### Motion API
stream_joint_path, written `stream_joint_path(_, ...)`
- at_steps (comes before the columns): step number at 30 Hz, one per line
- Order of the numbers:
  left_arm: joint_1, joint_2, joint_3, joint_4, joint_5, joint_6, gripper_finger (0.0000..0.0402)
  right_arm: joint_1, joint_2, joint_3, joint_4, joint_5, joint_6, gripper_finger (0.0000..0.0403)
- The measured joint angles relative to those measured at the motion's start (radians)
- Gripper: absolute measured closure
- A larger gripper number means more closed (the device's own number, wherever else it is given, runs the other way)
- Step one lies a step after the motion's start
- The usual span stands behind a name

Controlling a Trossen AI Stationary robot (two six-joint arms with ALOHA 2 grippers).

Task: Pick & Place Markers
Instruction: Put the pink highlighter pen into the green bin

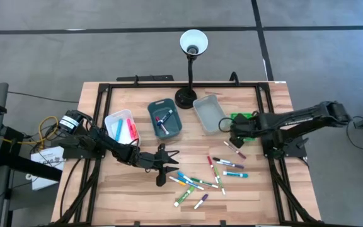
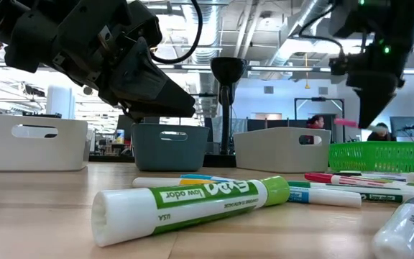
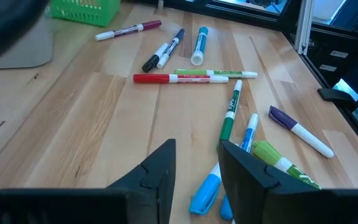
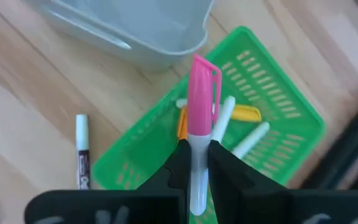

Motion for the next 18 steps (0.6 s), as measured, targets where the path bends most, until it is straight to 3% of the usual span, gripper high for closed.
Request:
stream_joint_path(10,0.000,0.000,0.000,0.000,0.034,0.000,0.0284,-0.077,-0.017,-0.127,0.125,-0.010,-0.011,0.0359)
stream_joint_path(14,0.000,0.000,0.000,-0.001,0.034,0.000,0.0284,-0.083,-0.017,-0.161,0.140,-0.010,0.074,0.0352)
stream_joint_path(18,0.000,0.000,0.000,-0.001,0.087,0.000,0.0284,-0.067,-0.017,-0.176,0.158,-0.008,0.058,0.0341)
